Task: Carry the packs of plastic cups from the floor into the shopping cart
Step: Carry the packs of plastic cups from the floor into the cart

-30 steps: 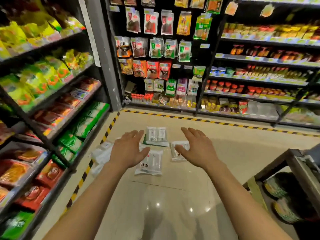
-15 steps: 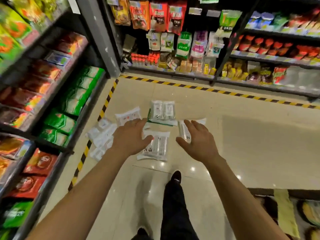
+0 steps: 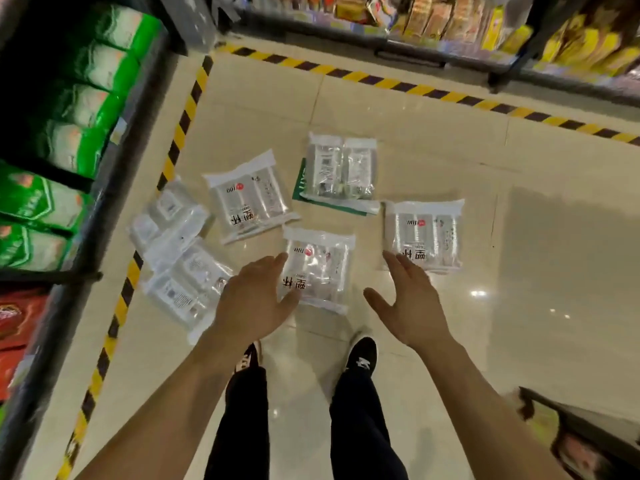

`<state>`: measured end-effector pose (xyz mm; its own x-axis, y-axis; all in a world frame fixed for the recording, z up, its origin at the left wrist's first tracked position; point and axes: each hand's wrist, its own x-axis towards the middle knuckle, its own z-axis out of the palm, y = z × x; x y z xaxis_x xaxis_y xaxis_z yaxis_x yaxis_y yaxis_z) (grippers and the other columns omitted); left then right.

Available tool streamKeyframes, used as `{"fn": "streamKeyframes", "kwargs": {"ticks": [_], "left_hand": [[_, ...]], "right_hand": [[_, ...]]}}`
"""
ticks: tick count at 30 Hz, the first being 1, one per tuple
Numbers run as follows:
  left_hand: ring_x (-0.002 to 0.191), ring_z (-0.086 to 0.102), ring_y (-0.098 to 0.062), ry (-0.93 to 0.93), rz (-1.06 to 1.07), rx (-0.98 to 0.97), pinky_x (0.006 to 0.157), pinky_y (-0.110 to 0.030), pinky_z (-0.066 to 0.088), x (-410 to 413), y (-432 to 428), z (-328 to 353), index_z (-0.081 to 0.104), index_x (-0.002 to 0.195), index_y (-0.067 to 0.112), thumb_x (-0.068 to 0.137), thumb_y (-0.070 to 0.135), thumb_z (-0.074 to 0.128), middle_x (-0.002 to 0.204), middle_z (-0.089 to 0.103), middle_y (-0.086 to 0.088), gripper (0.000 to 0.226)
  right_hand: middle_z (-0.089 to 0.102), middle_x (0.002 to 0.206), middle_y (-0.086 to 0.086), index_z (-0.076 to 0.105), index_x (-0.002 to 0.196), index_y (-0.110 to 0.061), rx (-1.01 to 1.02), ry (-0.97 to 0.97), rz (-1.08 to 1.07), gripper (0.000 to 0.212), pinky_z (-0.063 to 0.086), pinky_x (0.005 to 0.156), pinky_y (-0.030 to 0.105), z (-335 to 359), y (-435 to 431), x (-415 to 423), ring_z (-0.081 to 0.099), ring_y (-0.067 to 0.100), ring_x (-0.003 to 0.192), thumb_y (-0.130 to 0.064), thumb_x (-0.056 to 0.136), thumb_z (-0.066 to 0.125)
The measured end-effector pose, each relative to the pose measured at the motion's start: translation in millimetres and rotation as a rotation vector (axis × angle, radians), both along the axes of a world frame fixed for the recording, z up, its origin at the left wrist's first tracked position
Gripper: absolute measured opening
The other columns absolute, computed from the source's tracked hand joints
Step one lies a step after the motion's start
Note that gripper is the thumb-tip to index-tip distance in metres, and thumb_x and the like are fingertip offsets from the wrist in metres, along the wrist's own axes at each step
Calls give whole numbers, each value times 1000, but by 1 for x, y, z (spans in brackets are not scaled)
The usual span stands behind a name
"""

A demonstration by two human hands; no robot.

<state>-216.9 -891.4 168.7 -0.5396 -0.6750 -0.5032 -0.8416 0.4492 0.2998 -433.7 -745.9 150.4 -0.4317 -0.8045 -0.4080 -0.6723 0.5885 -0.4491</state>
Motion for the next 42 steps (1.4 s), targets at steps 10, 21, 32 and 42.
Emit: {"fn": "streamKeyframes", "kwargs": {"ticks": [10,21,32,42], "left_hand": [[142,30,-24,-103,-85,-28,107,-39,35,2,-53,-298,18,154,23,93,59,33,157,30,-6,73],[133,42,-32,-38,129,40,103,-41,38,16,-72,-491,1,156,23,96,50,44,152,35,-17,78],[131,45,-33,105,191,31,101,-37,38,-10,-70,-379,-1,155,21,97,42,49,151,35,-18,79],[127,47,-29,324,264,-179,95,-46,46,-80,-110,-12,2,154,30,92,51,49,147,42,-7,81]], "right_hand": [[40,149,19,38,149,-15,19,-19,-94,80,39,107,50,-295,-47,28,41,40,134,-60,83,45],[11,161,19,-4,154,-38,157,-66,-260,82,31,108,49,-486,-50,29,18,35,146,-62,92,44],[30,155,2,0,154,-37,-49,-191,-353,82,36,97,33,-375,-56,16,36,21,135,-50,94,53],[30,156,-1,3,154,-38,-292,-48,-350,80,35,97,31,-3,-105,-55,33,15,137,-56,92,51]]}}
